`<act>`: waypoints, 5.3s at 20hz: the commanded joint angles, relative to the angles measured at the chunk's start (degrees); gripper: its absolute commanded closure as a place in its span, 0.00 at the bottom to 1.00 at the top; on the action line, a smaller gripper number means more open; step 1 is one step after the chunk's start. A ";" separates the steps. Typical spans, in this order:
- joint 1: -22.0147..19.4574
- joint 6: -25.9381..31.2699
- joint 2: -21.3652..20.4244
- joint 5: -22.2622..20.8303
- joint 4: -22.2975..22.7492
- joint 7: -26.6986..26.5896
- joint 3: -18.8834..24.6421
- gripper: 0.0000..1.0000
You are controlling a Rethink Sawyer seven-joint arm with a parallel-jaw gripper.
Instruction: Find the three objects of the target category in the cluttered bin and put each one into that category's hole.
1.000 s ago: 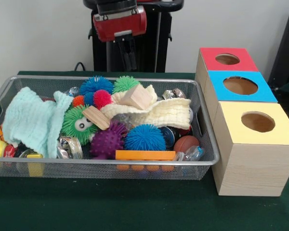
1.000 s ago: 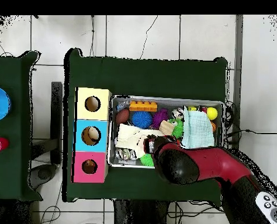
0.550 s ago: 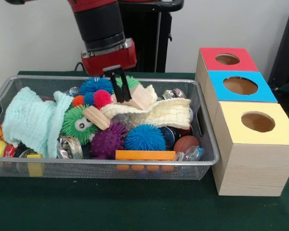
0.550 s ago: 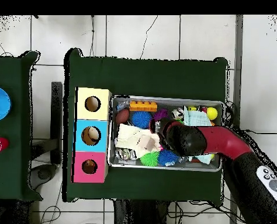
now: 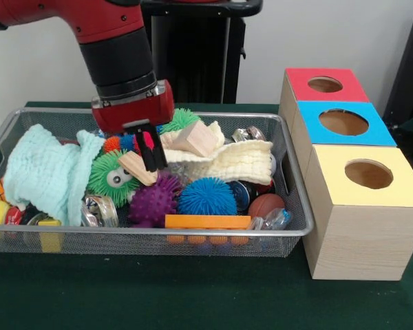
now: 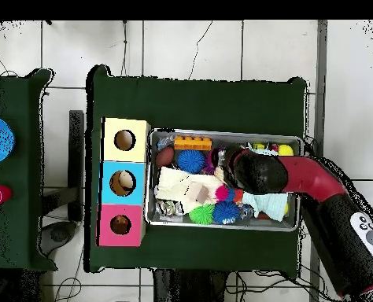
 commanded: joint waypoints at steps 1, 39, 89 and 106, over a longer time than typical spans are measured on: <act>0.94 10.68 -2.47 -1.65 -5.63 -13.41 1.44 1.00; 17.25 -4.18 -10.80 -24.77 -8.78 3.04 -16.80 1.00; 11.63 -11.97 -12.20 -14.21 7.88 1.36 -16.81 0.00; 9.01 -16.09 -3.90 -17.00 2.80 -1.14 -15.78 0.00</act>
